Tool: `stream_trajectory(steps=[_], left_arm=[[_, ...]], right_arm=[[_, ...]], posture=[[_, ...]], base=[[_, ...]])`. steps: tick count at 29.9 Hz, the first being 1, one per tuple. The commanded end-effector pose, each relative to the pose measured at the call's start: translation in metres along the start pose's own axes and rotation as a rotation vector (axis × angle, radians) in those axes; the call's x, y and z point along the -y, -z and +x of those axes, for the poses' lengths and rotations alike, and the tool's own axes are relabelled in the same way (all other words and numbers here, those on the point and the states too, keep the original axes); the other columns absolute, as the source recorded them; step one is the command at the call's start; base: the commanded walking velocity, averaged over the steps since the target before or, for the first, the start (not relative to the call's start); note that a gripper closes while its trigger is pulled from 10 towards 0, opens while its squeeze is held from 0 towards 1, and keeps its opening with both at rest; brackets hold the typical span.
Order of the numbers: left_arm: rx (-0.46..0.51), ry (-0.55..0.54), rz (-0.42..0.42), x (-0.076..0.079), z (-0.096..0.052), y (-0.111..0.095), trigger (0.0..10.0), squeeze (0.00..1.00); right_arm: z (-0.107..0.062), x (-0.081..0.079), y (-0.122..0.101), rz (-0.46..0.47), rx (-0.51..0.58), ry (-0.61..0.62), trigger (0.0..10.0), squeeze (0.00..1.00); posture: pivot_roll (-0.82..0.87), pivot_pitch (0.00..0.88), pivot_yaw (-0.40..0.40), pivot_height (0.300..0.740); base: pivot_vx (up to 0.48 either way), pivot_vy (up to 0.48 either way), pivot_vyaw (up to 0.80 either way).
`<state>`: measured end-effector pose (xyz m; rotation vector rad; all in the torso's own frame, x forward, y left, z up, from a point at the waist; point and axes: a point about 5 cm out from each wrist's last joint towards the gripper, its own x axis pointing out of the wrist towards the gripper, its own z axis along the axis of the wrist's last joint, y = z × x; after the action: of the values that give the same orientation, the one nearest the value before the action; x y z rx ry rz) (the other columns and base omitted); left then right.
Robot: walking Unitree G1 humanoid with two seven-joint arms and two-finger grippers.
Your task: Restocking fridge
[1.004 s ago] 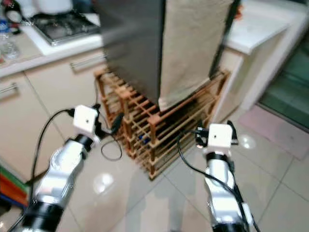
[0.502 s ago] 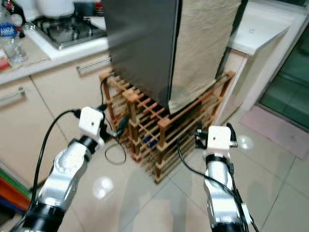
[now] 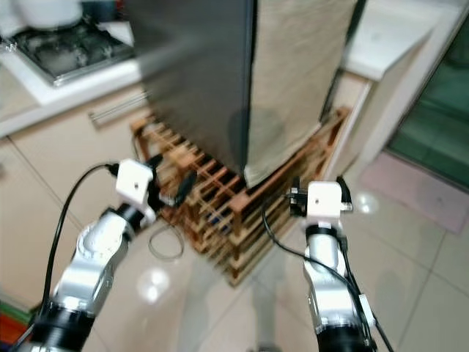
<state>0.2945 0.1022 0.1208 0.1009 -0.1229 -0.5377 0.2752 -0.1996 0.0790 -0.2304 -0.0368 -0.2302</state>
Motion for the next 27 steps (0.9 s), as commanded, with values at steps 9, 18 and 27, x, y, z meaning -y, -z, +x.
stream_trajectory(steps=[9, 18, 27], left_arm=[[0.031, 0.014, 0.058, -0.010, 0.002, -0.011, 10.0, 0.00], [0.015, 0.199, -0.013, 0.020, 0.034, -0.020, 10.0, 0.00], [0.050, 0.309, -0.010, 0.042, 0.075, -0.046, 10.0, 0.00]], right_arm=[[0.001, -0.005, 0.000, 0.011, 0.005, -0.009, 10.0, 0.00], [-0.005, -0.005, 0.004, 0.014, -0.008, -0.027, 10.0, 0.00], [-0.026, 0.000, 0.018, 0.056, -0.061, -0.117, 10.0, 0.00]], posture=[[-0.04, 0.000, 0.022, 0.730], [-0.05, 0.000, 0.014, 0.730], [-0.11, 0.000, 0.052, 0.730]], base=[[0.041, -0.034, 0.00], [0.000, 0.000, 0.00], [0.000, 0.000, 0.00]])
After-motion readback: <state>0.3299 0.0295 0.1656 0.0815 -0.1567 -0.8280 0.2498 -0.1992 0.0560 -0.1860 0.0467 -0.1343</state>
